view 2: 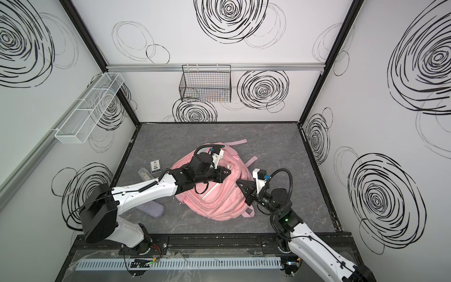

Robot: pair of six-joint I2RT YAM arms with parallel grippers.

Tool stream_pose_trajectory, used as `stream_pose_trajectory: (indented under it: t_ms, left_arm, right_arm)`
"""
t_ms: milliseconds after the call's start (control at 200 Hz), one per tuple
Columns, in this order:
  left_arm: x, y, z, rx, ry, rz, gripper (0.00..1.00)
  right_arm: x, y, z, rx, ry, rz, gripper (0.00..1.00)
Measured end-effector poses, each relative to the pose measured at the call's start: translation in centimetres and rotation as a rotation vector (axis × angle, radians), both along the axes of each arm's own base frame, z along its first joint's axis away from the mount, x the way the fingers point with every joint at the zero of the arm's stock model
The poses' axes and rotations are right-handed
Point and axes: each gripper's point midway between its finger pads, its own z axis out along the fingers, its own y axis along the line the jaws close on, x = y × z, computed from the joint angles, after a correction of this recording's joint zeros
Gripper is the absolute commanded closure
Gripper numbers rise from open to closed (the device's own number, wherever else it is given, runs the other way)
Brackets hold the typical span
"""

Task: Pack the student bag
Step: 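Hold the bag with the left gripper while the right lifts the bag's edge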

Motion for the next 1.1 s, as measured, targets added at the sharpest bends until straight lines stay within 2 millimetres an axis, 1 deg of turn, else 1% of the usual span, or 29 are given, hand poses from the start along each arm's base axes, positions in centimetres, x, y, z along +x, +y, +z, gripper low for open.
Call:
stream_pose_trajectory:
  t_ms: [85,235,390,500,615,730,900,1101]
  left_arm:
    - [0.2,0.0,0.2,-0.008,0.004,0.016,1.0]
    - [0.8,0.1,0.9,-0.029,0.007,0.059,1.0]
    - [1.4,0.3,1.5,-0.052,0.013,0.11,1.0]
    - [2.0,0.4,2.4,-0.074,0.014,0.143,1.0]
    - [2.5,0.3,3.4,-0.096,0.013,0.164,1.0]
    - [2.7,0.3,4.0,-0.106,0.015,0.173,1.0]
    - [2.8,0.3,4.1,-0.107,0.023,0.182,1.0]
    - [2.8,0.3,4.1,-0.112,0.027,0.189,1.0]
  right_arm:
    - [-1.0,0.6,-0.2,0.022,0.0,0.011,1.0]
    - [-2.2,1.4,-0.2,0.048,-0.004,0.021,1.0]
    - [-3.7,2.7,-1.0,0.047,0.017,0.072,1.0]
    - [-5.1,4.0,-1.3,0.034,0.019,0.125,1.0]
    - [-6.2,4.9,-1.5,0.02,-0.002,0.154,1.0]
    - [-6.6,5.4,-1.7,0.005,-0.019,0.162,1.0]
    - [-6.7,6.1,-2.5,-0.033,-0.036,0.162,1.0]
    - [-6.6,7.2,-4.4,-0.11,-0.038,0.176,1.0]
